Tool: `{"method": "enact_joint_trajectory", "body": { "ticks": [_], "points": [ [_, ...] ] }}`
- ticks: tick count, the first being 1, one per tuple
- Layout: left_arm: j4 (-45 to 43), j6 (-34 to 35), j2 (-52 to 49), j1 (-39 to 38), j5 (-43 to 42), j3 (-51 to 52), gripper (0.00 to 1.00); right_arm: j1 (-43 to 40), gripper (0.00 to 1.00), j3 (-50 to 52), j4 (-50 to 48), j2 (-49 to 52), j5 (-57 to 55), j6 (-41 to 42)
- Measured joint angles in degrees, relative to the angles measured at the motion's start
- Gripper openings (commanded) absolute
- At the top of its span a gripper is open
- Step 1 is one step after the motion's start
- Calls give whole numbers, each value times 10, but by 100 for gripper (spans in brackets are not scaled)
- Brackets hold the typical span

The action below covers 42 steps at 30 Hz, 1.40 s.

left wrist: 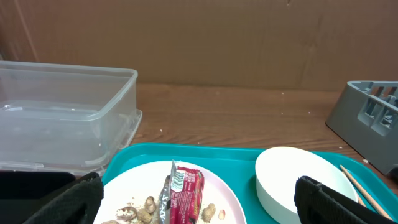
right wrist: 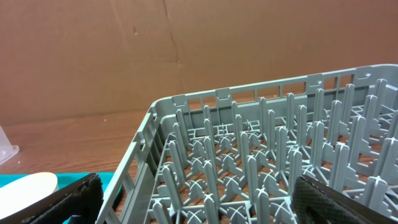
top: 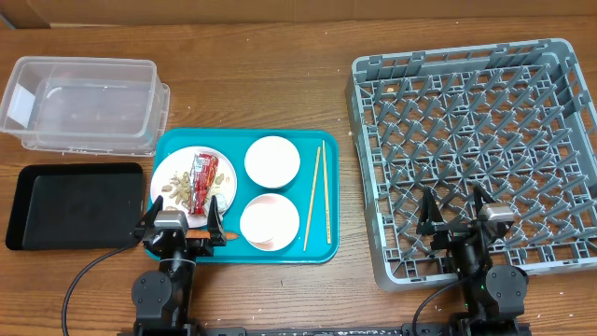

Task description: Sort waste into correct bins and load items into the dishwasher

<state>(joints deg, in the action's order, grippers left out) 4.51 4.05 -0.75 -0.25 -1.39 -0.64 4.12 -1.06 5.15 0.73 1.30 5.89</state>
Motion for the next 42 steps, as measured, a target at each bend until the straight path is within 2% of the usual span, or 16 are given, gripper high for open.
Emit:
{"method": "enact_joint_trajectory", "body": {
  "ticks": [31,36,39,42],
  "points": [
    [0,0,0,0,0,0,100,0,100,0,0,0,0,0],
    [0,10,0,0,0,0,100,0,100,0,0,0,0,21],
    [12,18,0,0,2,-2,100,0,100,0,25,0,0,36],
    [60,20,0,0,4,-24,100,0,100,-14,61,1,-1,48]
  ]
}}
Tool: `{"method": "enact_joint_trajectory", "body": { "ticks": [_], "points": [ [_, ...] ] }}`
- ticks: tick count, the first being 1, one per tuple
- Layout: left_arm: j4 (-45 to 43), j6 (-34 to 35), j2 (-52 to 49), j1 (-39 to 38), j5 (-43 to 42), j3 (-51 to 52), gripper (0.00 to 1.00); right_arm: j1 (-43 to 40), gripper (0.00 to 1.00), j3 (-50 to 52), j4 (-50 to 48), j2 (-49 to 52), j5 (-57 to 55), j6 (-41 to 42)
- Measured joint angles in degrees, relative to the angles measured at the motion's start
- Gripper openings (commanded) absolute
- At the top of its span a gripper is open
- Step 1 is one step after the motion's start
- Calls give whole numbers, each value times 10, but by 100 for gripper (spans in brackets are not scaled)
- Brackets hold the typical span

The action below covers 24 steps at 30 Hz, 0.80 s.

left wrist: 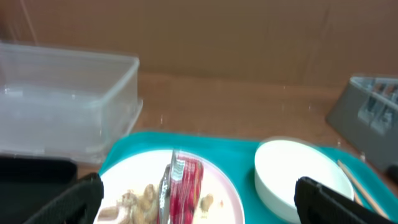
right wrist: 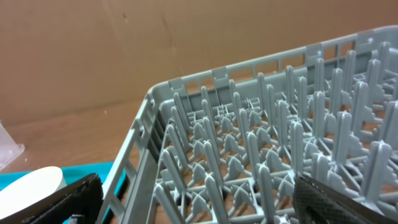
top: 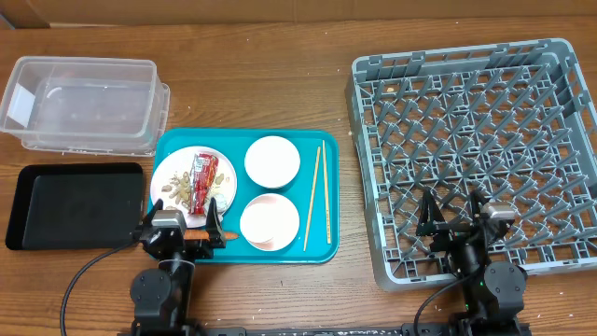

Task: Sort waste into correct bins and load items into the dishwasher
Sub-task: 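Reach the left gripper to the plate and grasp the red wrapper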

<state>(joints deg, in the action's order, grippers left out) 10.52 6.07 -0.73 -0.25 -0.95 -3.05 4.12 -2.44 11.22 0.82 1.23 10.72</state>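
Note:
A teal tray [top: 322, 245] carries a white plate [top: 168, 173] with a red wrapper [top: 200, 179] and peanut scraps, two white bowls [top: 272, 161] [top: 269, 220] and a pair of chopsticks [top: 312, 196]. The grey dish rack [top: 476, 140] stands on the right. My left gripper [top: 182, 229] hovers open at the tray's near edge, just before the plate [left wrist: 217, 180] and wrapper [left wrist: 183, 186]. My right gripper [top: 459, 217] is open over the rack's near edge [right wrist: 249, 162], nothing between its fingers.
A clear plastic bin [top: 89, 103] stands at the back left, a black tray [top: 75, 203] in front of it. Bare wooden table lies between the teal tray and the rack. A cardboard wall closes the far side.
Both wrist views have shifted slightly and blurred: the left now looks a little more down on the plate, the right a little closer over the rack. Nothing on the table has moved.

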Motion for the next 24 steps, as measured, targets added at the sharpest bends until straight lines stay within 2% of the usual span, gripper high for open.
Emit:
{"method": "enact_joint_trajectory", "body": {
  "ticks": [4,9,14,24],
  "points": [
    [125,12,-9,0,5,-63,100,0,100,-53,64,18,0,7],
    [208,19,-74,0,9,-167,100,0,100,-166,134,74,1,12],
    [283,23,-205,0,8,-288,100,0,100,-311,254,179,1,13],
    [513,26,-474,0,8,-557,100,0,100,-543,505,390,1,13]
  ]
}}
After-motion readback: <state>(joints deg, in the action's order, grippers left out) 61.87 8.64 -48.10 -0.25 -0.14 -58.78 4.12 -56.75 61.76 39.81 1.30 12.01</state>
